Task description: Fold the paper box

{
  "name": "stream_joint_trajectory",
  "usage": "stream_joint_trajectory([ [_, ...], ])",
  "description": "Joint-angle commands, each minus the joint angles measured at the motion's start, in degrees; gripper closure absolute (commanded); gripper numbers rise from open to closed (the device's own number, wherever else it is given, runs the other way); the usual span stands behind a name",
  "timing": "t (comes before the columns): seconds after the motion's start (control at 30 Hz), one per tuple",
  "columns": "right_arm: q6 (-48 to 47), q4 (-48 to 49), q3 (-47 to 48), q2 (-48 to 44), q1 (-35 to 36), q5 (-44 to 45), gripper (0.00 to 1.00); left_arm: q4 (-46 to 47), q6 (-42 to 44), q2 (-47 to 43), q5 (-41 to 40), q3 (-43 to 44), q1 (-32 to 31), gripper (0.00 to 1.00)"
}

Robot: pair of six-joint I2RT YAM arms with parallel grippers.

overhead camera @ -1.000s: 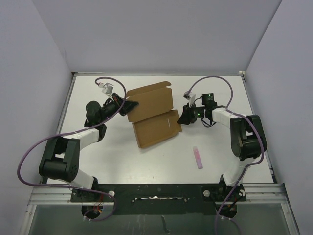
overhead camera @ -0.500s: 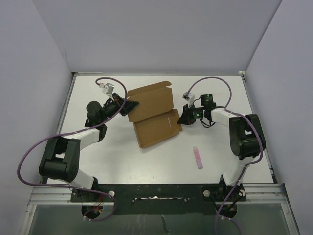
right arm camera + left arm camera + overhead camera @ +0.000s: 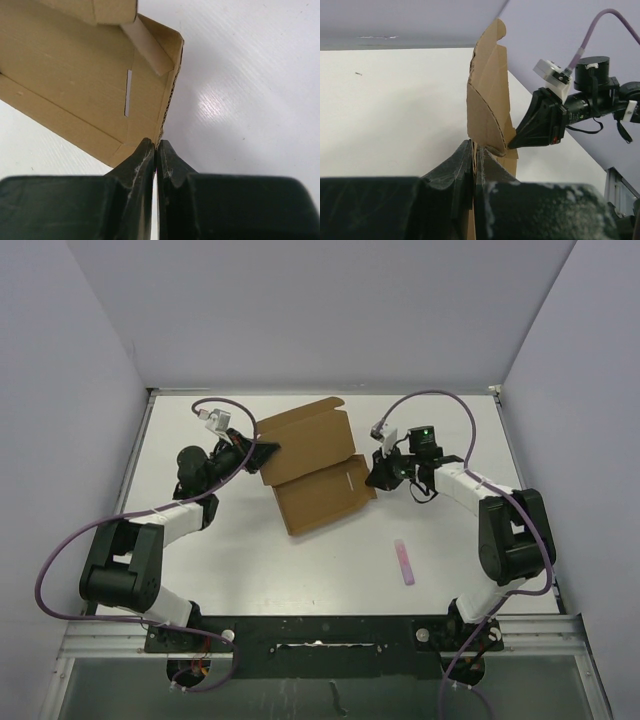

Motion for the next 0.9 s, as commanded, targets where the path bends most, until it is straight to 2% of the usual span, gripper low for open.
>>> stream_joint_trajectory([
  [0.0, -2.17, 2.04, 0.41, -1.97, 1.31, -1.76, 1.00, -3.96, 4.23, -2.90, -5.24, -0.76, 0.37, 1.00],
  [0.17, -2.87, 1.60, 0.37, -1.52, 1.40, -1.64, 1.00, -5.50, 4.73, -3.10, -7.23, -0.79, 0.92, 1.00],
  [0.63, -4.19, 1.16, 0.33, -0.46, 4.44, -2.05, 1.00, -6.35, 4.78, -2.00, -5.75, 0.17, 0.86, 1.00],
  [0.7, -3.67, 1.16, 0.45, 0.20, 4.17, -4.05, 0.98, -5.99, 4.78, -1.84, -5.16, 0.26, 0.70, 1.00],
  [0.87, 1.42, 1.75, 1.38, 4.70, -0.50, -14.19, 0.86, -5.90, 5.55, -1.88, -4.48, 0.36, 0.21, 1.00],
])
